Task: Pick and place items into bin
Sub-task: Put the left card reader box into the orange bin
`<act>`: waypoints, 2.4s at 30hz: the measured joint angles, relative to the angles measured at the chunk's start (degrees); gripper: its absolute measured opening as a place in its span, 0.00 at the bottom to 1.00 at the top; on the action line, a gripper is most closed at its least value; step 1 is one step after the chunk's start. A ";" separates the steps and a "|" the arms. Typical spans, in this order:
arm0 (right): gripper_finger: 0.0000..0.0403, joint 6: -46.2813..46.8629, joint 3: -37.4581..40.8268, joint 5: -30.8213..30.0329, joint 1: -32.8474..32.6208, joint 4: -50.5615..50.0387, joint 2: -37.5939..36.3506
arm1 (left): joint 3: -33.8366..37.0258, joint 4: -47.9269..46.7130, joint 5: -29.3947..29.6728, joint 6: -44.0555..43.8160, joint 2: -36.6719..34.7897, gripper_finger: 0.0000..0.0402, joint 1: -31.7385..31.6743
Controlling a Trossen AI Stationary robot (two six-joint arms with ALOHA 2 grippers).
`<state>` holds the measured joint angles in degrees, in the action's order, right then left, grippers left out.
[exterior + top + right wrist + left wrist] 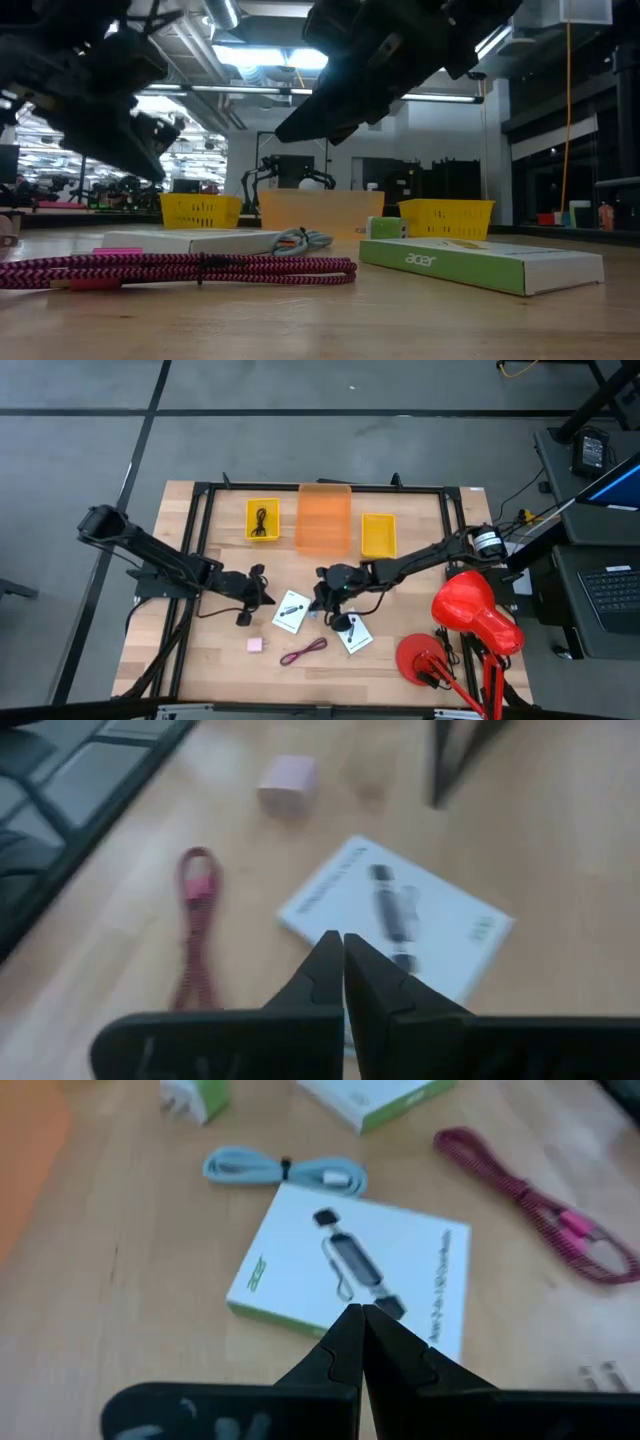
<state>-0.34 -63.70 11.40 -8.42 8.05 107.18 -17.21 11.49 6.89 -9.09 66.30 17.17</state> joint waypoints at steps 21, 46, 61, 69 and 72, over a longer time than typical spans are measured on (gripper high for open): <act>0.00 3.30 0.13 0.28 -0.79 -0.39 0.09 | -0.04 12.78 -0.17 -0.55 13.37 0.00 0.00; 0.00 4.37 0.20 0.13 -0.79 -0.35 0.13 | -0.26 16.78 -0.53 -3.69 20.12 0.00 -0.04; 0.00 4.57 0.20 0.24 -0.86 -4.41 0.15 | -0.26 15.29 -0.45 -6.18 20.48 0.00 -0.07; 0.00 4.58 0.20 0.74 -1.02 -4.35 0.15 | -0.26 15.03 -0.38 -6.90 20.48 0.00 -0.07; 0.00 3.57 0.20 1.03 -1.49 -4.17 0.15 | -0.24 15.10 -0.38 -6.85 20.48 0.00 -0.07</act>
<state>3.23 -63.51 12.43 -9.92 3.88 107.33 -17.45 26.59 6.51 -15.94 86.78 17.10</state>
